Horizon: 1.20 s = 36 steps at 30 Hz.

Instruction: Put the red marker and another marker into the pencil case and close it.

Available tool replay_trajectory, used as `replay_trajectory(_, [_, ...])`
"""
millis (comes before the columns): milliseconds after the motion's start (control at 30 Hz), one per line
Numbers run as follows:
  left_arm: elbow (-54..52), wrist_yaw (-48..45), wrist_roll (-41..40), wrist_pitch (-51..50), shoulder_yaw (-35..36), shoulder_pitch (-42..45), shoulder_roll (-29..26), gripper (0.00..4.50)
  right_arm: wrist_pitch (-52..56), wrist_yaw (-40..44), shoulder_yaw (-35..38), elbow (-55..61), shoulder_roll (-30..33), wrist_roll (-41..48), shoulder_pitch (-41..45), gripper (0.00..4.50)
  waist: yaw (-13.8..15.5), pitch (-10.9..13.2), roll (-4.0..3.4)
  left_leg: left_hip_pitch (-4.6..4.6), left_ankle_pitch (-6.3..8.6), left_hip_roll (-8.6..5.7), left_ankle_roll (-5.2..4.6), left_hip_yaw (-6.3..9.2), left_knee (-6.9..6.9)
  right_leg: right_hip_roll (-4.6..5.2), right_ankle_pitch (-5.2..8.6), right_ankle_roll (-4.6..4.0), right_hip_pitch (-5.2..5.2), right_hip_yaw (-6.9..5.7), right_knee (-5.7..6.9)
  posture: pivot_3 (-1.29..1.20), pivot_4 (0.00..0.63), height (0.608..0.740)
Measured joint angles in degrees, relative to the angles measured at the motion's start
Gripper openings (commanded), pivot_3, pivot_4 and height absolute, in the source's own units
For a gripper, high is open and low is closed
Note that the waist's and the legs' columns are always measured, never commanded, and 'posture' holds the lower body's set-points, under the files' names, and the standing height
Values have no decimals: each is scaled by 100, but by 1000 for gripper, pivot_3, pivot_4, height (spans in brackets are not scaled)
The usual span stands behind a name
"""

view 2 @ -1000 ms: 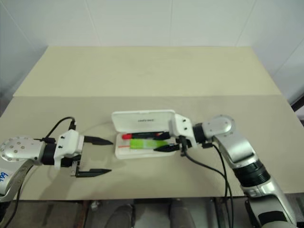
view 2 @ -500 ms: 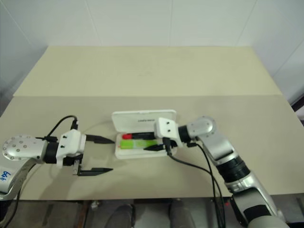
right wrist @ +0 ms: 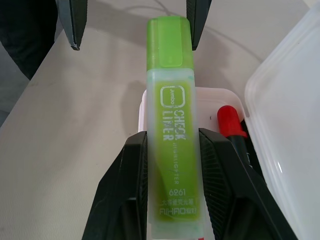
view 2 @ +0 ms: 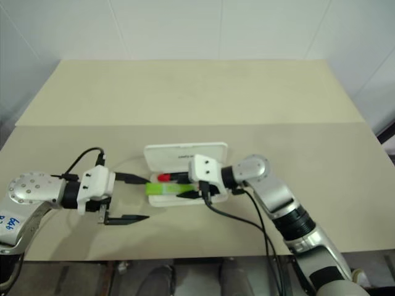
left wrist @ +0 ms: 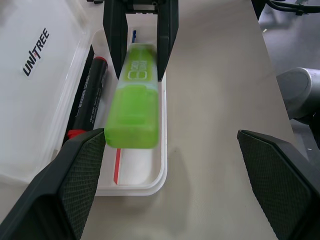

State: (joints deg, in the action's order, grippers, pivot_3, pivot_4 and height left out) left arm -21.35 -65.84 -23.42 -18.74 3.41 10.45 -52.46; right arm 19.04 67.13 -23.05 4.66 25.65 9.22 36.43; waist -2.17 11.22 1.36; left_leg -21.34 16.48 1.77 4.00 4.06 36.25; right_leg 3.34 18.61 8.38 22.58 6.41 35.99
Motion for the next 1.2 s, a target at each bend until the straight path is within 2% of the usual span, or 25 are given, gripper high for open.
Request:
replay_trajectory(700, [-4, 31, 0, -2, -8, 3, 29, 4500, 75, -177, -175, 175, -29, -140, -218, 1083, -53, 0, 0, 0, 0, 0, 0, 0, -2, 0, 1, -1, 1, 0, 0, 0, 150, 740])
replay_trajectory(900, [-6, 69, 0, -4, -18, 3, 59, 4500, -35, -197, -175, 168, -34, -155, -216, 3207, -94, 0, 0, 0, 0, 0, 0, 1, -2, 0, 1, -1, 1, 0, 0, 0, 150, 740])
replay_trajectory(1200, [-5, 70, 0, -3, -130, 22, 71, 4500, 5, -95, -131, 190, -7, -3, -184, 3207, -99, 0, 0, 0, 0, 0, 0, 1, -2, 0, 1, -1, 0, 0, 0, 0, 150, 740])
